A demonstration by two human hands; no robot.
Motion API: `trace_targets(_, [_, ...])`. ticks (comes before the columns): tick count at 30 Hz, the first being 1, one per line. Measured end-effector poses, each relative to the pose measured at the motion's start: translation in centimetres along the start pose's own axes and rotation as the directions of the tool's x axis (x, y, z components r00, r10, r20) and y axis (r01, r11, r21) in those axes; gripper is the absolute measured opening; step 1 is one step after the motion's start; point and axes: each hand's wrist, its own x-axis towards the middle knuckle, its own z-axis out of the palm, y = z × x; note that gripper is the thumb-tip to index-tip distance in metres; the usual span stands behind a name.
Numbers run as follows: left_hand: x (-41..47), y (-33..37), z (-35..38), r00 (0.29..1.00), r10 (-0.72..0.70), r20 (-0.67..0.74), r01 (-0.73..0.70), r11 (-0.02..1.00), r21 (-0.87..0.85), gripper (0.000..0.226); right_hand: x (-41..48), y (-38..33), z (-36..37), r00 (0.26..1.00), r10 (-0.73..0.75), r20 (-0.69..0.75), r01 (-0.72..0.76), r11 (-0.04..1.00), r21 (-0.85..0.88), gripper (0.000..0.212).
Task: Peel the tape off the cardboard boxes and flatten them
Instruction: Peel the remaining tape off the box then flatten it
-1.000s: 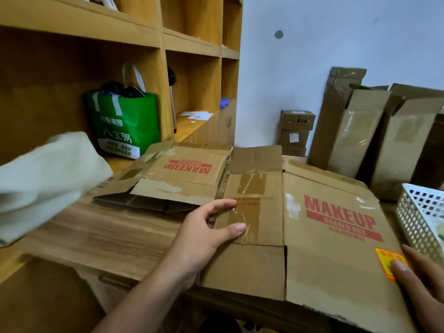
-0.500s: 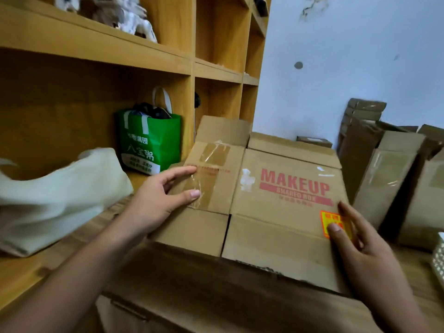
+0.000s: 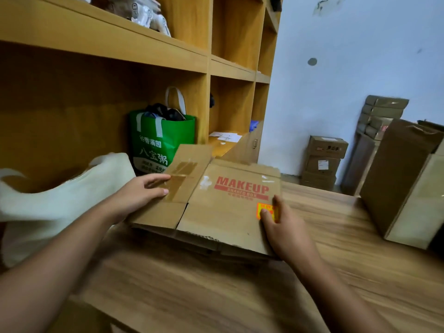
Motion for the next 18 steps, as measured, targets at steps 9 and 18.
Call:
trace_targets(9, [2.3, -3.1, 3.6, 0.989, -0.006, 0.151, -0.070, 0.868, 0.492, 0.053, 0.3, 1.9, 3.1, 0.978, 0.095, 0.184, -0.004, 0.895, -0.445, 0.054])
trace_targets(18, [3.1, -1.8, 6.9, 0.987, 0.089, 0.136, -0.163, 0.569, 0.806, 0.046, 2.5, 2.2, 5.2, 0.953, -0.189, 0.237, 0.271, 0.882, -0.385, 0.052])
